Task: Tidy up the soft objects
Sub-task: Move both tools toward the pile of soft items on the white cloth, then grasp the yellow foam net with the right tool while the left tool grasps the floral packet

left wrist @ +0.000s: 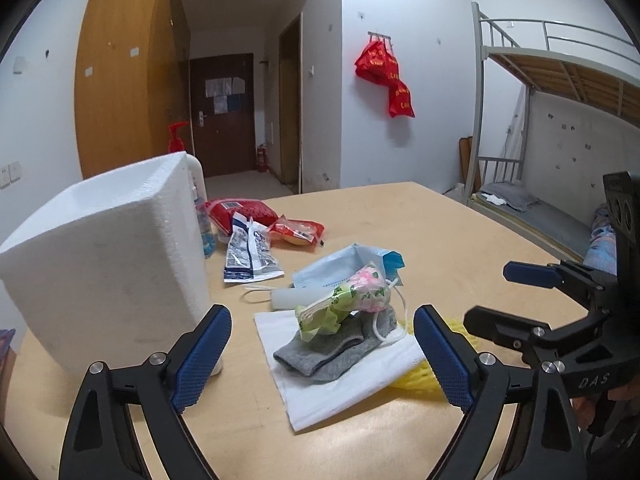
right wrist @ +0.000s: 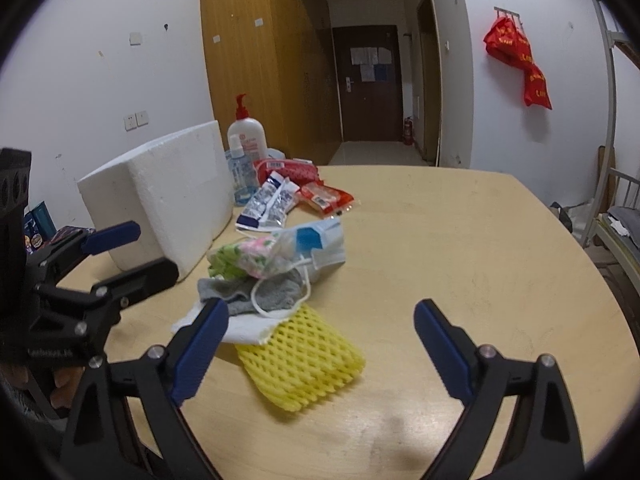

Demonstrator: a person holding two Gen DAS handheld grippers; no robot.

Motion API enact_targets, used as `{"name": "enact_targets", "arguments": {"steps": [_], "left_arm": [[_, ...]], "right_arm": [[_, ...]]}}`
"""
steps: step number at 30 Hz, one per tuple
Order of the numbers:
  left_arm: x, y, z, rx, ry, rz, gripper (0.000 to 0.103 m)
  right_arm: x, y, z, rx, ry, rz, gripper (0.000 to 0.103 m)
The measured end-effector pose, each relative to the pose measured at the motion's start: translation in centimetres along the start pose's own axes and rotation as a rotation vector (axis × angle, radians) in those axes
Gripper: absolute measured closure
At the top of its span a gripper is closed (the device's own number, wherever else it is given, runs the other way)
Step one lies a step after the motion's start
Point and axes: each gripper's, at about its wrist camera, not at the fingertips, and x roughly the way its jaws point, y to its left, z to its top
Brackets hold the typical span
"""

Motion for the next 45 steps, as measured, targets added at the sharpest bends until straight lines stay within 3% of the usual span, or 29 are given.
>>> {"name": "enact_targets", "arguments": {"steps": [3, 27, 30, 36, 45], "left_arm": [[0.8, -0.1, 0.1, 0.002, 0.012, -0.007, 0.015], [7.4, 1.0, 0.3, -0.061, 0.194, -0.124, 0.039], [7.8, 1.1, 0.2, -0.064, 0.208, -0.133, 0.04], [8.4, 1.0, -0.1, -0.063, 0.243, -0.151, 0.054], [7.7, 1.0, 0.0, -0.059, 0.206, -0.146, 0.064]], "right_arm": [[0.9, -0.1, -0.3, -0.013, 0.037, 0.01, 0.015], [4.0, -1.1, -1.6, -0.05, 0.183, 0.093, 0.016], [4.0, -1.2, -1.7, -0.051, 0.201, 0.116, 0.027], [4.6, -1.3, -2.1, -0.047, 0.244, 0.139, 0.047], [4.0, -1.3, -2.2, -0.048, 0.252, 0.151, 0.061]]}}
